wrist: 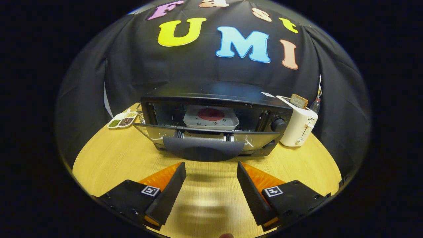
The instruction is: Open the toaster oven, put the food inside, and close the toaster oven door.
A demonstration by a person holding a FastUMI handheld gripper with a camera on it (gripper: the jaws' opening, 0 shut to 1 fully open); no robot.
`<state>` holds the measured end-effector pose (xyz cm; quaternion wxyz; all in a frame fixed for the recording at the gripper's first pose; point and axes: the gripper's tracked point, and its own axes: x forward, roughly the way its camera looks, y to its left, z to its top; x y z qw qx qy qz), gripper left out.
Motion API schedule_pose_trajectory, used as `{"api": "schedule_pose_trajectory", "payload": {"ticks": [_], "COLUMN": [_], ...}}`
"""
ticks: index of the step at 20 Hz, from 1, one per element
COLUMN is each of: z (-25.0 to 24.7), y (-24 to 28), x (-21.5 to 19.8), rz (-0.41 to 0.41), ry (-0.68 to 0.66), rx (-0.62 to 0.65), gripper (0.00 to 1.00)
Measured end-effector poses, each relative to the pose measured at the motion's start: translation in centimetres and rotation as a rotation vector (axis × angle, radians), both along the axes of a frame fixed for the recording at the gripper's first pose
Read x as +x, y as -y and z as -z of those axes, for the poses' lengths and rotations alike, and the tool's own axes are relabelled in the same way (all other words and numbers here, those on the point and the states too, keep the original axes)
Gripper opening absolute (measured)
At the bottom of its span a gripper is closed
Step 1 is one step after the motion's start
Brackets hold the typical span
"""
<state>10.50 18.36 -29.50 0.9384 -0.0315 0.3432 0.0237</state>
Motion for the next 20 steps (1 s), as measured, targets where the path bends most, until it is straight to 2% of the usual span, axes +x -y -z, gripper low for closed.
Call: {"api": "schedule_pose_trajectory", "payload": {"ticks": [6, 13, 20], "z": [-5.7, -14.7, -19.7], "y": [0.9, 3.0, 8.9], "x": [1.6, -2.7, -8.0], "rz": [-0.035, -0.050, -0.041], "ry": [0.186, 0.346, 0.418], "rx": [0.017, 0.077, 0.050], "gripper": [0.98, 0.98, 0.98]}}
